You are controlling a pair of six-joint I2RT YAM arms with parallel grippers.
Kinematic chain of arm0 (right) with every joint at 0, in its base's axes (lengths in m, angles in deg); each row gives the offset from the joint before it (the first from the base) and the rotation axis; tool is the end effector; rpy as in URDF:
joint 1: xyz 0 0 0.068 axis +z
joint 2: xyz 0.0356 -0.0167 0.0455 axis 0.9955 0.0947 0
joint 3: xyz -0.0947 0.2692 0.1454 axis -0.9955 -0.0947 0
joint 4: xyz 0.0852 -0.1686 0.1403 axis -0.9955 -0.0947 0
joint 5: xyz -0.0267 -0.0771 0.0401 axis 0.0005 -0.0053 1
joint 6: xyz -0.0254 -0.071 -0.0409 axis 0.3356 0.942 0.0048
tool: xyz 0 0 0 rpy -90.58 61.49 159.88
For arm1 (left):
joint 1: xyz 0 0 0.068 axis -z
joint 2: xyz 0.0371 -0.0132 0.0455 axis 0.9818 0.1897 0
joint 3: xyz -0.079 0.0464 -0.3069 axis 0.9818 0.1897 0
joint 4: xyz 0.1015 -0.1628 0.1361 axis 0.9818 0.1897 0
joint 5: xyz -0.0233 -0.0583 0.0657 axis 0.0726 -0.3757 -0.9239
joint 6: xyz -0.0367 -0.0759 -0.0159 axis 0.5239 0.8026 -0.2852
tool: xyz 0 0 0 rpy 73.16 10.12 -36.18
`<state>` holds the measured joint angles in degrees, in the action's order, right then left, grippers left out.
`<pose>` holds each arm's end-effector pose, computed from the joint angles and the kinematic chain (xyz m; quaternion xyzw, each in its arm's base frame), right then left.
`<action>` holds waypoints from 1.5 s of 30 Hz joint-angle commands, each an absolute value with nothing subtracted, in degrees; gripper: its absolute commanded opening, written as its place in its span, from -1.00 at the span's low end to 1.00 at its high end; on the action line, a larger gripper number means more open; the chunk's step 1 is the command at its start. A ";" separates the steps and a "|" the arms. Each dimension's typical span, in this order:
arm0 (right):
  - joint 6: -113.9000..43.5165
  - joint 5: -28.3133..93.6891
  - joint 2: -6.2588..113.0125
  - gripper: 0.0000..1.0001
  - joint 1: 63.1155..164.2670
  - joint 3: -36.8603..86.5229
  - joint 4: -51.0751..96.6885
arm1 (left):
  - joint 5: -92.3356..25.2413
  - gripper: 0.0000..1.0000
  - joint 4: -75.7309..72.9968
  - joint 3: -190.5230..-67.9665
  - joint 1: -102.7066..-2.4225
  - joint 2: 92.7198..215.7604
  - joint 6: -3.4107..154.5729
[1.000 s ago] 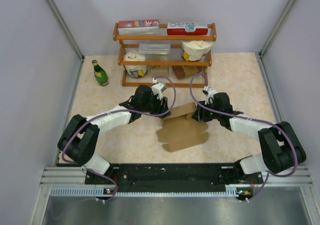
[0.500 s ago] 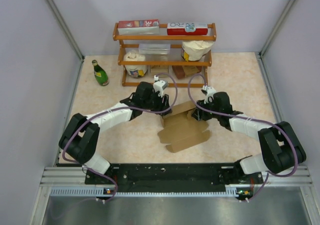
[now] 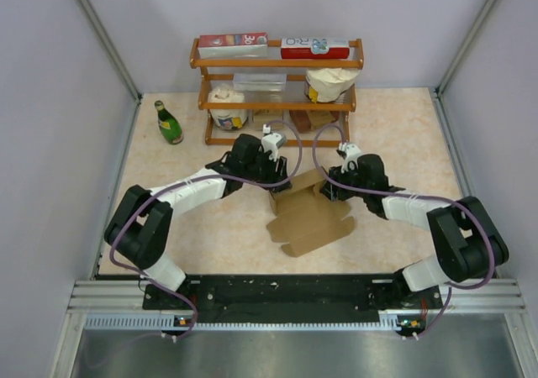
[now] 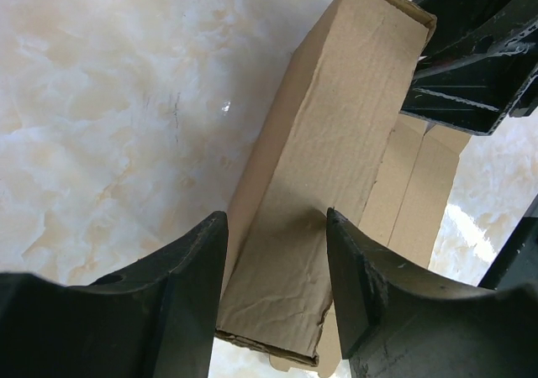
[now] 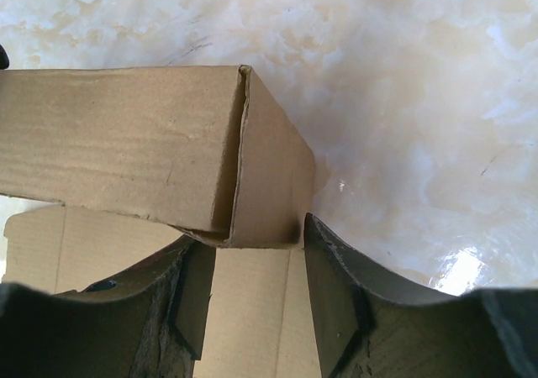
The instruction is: Fold the paper box
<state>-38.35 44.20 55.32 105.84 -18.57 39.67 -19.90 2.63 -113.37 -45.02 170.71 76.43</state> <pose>0.2569 0.1267 0.2115 -0.1630 0.8609 0.2654 0.4023 0.2790 -0.2226 0.2611 0.2477 0.8490 -0.3280 0.3320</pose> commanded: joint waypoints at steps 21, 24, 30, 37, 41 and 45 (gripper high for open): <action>-38.13 43.60 58.69 -0.15 107.68 -18.37 52.92 | -18.08 0.09 4.16 -118.42 -44.96 174.63 74.02; -38.48 42.63 58.78 -0.15 108.12 -19.60 56.35 | -17.99 0.10 4.25 -118.51 -44.96 174.63 74.02; -39.01 42.10 60.62 -0.17 108.65 -21.01 62.68 | -17.90 0.09 4.51 -118.51 -44.96 174.63 73.85; -39.45 43.41 64.57 -0.17 108.82 -23.12 73.31 | -17.99 0.10 4.87 -118.86 -45.14 174.90 73.58; -39.54 44.64 67.56 -0.18 108.91 -23.56 78.41 | -18.25 0.10 5.39 -119.56 -45.05 175.78 73.49; -39.63 46.14 70.03 -0.14 108.82 -24.52 83.77 | -18.78 0.09 5.66 -119.92 -45.23 176.04 73.41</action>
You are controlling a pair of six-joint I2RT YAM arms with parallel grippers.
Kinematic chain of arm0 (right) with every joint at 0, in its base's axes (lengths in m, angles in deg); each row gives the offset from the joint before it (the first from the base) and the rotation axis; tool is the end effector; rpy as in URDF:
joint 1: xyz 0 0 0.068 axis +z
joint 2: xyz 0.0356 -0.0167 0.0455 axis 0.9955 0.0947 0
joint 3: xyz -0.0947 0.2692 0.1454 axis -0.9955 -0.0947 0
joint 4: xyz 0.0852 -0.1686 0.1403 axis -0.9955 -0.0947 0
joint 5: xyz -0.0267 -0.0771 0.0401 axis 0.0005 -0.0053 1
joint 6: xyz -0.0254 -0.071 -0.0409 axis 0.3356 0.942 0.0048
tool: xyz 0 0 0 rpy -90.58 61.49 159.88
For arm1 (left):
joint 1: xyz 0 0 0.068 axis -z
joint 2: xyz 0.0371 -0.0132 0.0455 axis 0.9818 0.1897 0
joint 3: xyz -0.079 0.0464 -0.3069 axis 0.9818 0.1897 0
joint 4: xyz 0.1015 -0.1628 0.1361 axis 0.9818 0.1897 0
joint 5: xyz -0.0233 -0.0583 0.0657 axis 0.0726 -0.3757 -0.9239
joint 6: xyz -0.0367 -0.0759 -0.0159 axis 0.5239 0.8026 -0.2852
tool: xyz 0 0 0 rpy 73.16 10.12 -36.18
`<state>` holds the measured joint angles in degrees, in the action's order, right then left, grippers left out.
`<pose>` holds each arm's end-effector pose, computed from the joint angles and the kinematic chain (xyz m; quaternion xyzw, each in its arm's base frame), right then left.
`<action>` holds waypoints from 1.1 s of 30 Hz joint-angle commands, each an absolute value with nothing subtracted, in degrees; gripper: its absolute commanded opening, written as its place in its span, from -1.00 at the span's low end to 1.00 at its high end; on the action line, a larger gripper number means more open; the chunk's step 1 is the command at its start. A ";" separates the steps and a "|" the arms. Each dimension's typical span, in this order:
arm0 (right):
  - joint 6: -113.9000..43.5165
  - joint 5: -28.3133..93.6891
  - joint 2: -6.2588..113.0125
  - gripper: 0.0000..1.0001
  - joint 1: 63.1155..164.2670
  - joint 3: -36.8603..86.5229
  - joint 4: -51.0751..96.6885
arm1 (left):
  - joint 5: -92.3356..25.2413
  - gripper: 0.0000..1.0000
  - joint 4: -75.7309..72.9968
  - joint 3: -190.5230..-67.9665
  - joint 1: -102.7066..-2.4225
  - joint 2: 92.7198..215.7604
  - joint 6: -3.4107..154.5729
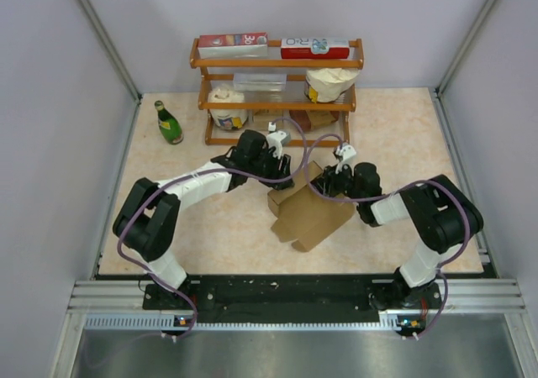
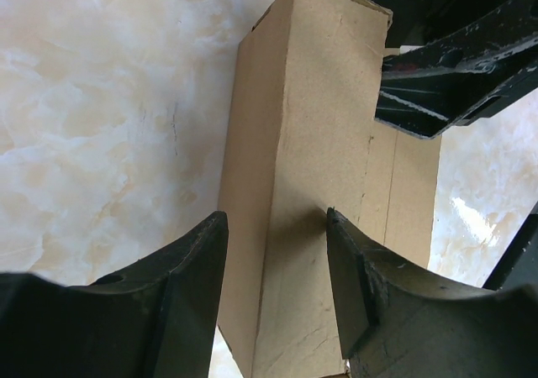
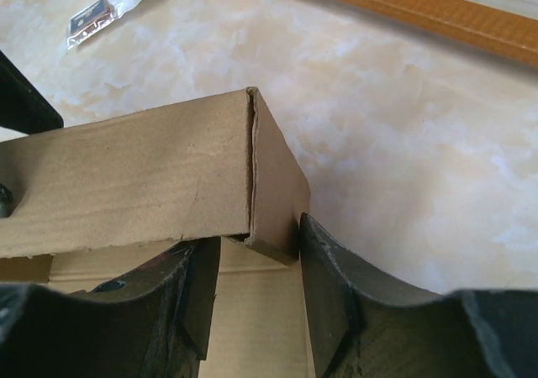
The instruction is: Fold the paper box
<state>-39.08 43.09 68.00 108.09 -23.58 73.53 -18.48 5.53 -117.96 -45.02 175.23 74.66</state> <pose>0.2885 0.1512 0.1991 -0.1807 0.7855 0.2916 0.5150 0.2943 -0.2350 0.2545 0.2633 0.8530 -0.3262 0.3109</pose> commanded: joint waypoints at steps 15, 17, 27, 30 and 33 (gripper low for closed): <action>-38.75 50.09 76.97 -0.33 108.82 -22.94 90.72 | -18.52 0.09 6.54 -119.83 -46.81 176.66 72.79; -38.92 50.36 77.59 -0.42 108.82 -23.29 92.13 | -18.34 0.09 6.54 -119.92 -46.81 176.83 72.79; -38.92 50.19 77.42 -0.74 108.82 -25.14 95.12 | -18.08 0.09 6.63 -119.92 -46.90 177.18 72.70; -38.92 49.31 76.89 -0.78 108.82 -26.36 96.70 | -17.99 0.09 6.54 -120.01 -46.81 177.18 72.70; -38.92 48.60 76.54 -0.79 108.82 -27.33 97.23 | -17.64 0.09 6.71 -120.18 -46.98 177.27 72.70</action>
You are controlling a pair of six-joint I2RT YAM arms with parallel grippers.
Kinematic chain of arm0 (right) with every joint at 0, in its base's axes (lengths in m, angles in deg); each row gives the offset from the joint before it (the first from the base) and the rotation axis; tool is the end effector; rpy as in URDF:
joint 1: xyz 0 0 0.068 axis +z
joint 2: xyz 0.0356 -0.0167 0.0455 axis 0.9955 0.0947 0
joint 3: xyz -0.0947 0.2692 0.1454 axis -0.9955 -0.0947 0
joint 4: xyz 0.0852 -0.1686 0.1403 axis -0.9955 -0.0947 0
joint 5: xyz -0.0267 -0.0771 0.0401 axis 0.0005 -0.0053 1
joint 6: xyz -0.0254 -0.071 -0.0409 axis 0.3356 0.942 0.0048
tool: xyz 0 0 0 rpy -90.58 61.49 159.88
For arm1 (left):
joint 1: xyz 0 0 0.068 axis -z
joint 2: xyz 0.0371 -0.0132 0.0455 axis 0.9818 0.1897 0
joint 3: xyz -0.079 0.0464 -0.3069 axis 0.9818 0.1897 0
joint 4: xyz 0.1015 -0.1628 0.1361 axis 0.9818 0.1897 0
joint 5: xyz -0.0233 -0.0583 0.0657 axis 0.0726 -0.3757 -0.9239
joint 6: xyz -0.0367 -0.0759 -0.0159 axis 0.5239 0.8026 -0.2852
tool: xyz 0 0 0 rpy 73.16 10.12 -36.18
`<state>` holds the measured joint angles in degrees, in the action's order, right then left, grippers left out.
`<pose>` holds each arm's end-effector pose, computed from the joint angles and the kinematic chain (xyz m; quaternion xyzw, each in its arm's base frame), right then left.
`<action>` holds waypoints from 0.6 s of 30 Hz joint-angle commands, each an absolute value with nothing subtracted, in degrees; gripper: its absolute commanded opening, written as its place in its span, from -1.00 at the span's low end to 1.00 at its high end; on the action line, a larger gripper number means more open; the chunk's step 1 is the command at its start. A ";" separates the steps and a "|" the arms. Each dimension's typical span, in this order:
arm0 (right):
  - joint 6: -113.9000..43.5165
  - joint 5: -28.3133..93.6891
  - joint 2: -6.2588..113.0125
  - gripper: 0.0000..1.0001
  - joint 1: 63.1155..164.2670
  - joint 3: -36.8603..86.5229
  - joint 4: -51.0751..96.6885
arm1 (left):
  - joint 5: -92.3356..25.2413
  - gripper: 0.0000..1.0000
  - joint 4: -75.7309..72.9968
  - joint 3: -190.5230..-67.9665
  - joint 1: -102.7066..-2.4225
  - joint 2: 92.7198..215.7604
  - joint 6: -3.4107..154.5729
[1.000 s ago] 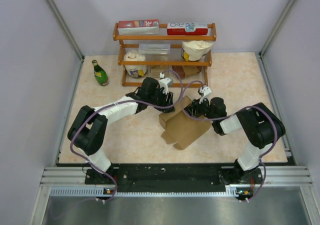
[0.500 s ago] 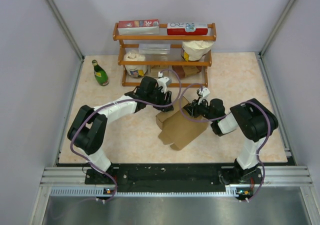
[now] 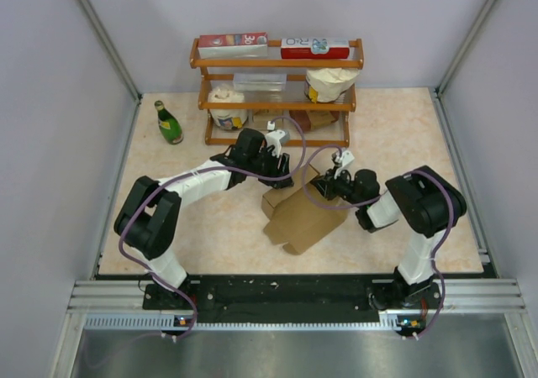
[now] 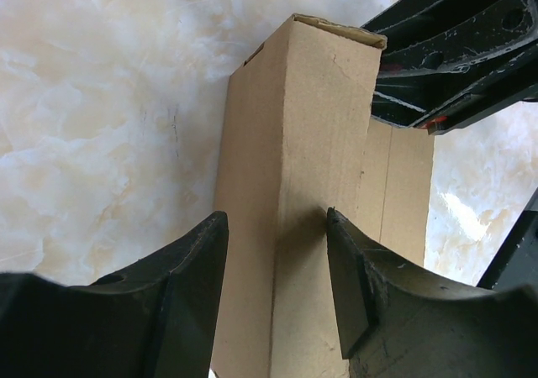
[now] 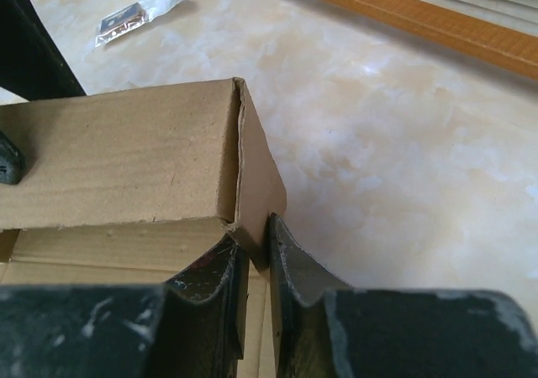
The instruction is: Fold the paper box
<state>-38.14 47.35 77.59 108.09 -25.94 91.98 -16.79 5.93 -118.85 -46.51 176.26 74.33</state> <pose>0.2990 0.1615 0.1818 -0.2123 0.7416 0.3210 0.5495 0.3024 -0.2311 0.2529 0.2595 0.8538 -0.3318 0.3060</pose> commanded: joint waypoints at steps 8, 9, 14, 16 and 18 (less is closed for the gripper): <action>-36.64 43.07 72.32 -0.80 111.02 -29.97 96.18 | -15.80 0.09 6.89 -120.71 -46.90 177.98 72.88; -36.12 42.98 71.62 -0.77 111.37 -29.97 95.57 | -15.71 0.09 6.80 -120.71 -46.90 178.06 72.88; -34.53 43.76 71.17 -0.32 111.72 -28.74 93.28 | -15.09 0.09 6.63 -120.97 -46.90 178.15 72.88; -34.00 44.12 71.87 -0.26 111.72 -28.13 93.36 | -15.00 0.09 6.63 -121.06 -46.90 178.24 72.88; -33.74 44.21 72.75 -0.25 111.63 -27.60 93.62 | -14.91 0.09 6.63 -121.06 -46.90 178.24 72.88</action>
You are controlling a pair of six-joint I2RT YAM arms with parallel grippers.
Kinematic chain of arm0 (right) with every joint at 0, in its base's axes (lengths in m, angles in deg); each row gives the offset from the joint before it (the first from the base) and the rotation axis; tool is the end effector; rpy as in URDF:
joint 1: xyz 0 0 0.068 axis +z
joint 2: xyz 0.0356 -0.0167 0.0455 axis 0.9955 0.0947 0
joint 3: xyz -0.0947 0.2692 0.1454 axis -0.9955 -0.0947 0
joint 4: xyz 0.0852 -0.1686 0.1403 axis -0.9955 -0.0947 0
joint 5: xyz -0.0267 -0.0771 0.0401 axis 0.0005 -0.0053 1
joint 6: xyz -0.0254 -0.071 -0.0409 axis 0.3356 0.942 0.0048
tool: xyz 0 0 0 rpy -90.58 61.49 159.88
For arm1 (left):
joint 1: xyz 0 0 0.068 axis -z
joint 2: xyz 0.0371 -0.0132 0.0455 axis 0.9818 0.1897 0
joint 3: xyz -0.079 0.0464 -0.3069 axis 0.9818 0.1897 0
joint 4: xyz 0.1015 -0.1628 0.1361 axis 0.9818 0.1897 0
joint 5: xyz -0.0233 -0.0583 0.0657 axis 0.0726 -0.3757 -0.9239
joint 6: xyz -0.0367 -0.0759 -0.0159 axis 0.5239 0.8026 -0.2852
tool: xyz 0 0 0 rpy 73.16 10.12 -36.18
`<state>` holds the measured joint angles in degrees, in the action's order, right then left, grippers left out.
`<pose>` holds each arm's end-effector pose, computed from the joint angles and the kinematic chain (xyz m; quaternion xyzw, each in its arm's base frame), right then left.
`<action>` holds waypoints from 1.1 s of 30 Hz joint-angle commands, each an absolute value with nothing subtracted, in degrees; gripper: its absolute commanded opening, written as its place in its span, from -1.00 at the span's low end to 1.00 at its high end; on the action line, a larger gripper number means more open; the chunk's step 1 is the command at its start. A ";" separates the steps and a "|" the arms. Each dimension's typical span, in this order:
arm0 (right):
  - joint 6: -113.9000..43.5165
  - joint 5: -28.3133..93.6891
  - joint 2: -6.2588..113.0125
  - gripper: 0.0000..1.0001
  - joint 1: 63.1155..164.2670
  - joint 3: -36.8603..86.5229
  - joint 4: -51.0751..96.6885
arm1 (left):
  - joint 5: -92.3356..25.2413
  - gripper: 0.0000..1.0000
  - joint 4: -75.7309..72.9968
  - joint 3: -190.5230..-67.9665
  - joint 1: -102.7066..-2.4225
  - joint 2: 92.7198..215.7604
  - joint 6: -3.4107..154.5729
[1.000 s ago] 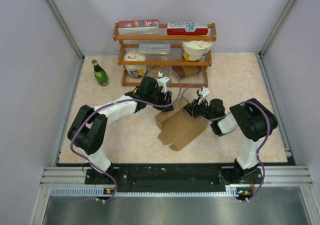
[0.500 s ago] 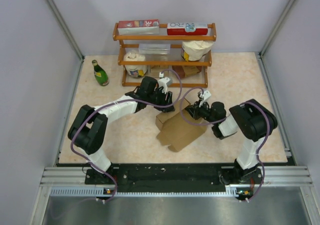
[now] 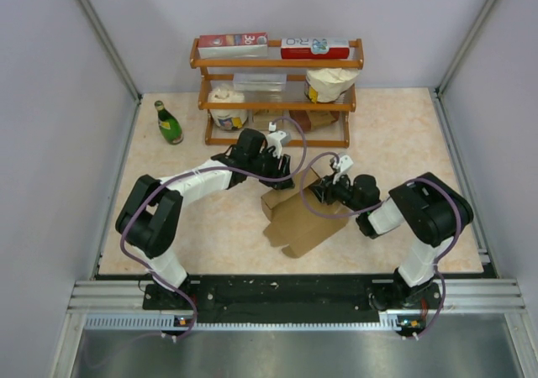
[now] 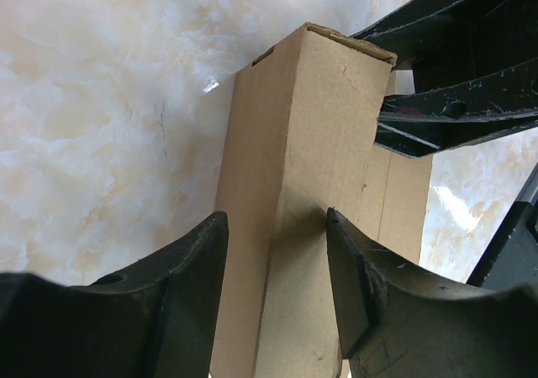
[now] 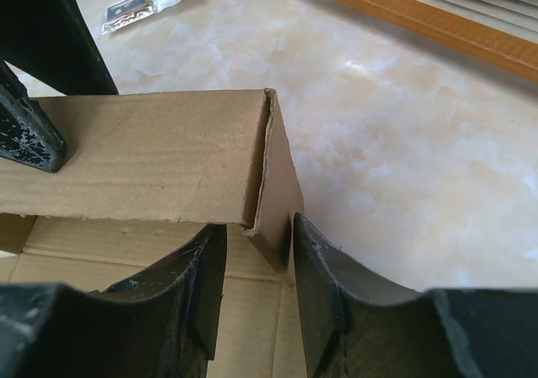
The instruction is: Fold the paper box
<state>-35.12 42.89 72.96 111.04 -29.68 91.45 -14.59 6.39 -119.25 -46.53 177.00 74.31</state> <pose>0.2755 0.1631 0.1894 -0.2278 0.7369 0.2938 0.5647 0.3022 -0.2338 0.2505 0.2655 0.8515 -0.3452 0.2922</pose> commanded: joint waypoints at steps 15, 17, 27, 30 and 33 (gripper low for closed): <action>-40.06 42.10 76.80 -0.43 111.72 -25.75 97.14 | -13.33 0.09 6.45 -120.89 -47.07 177.97 73.06; -40.68 40.52 76.97 -0.46 111.72 -25.58 96.79 | -13.16 0.09 6.45 -120.88 -47.16 177.80 73.05; -41.12 34.11 76.45 -0.56 113.21 -23.47 91.09 | -9.12 0.09 5.92 -120.88 -46.98 178.59 73.58; -40.25 32.35 76.36 -0.57 114.53 -22.68 89.24 | -8.50 0.09 5.66 -120.62 -46.72 178.50 73.93; -39.72 30.59 76.27 -0.61 115.32 -22.15 88.01 | -8.15 0.09 5.31 -120.44 -46.81 178.24 74.11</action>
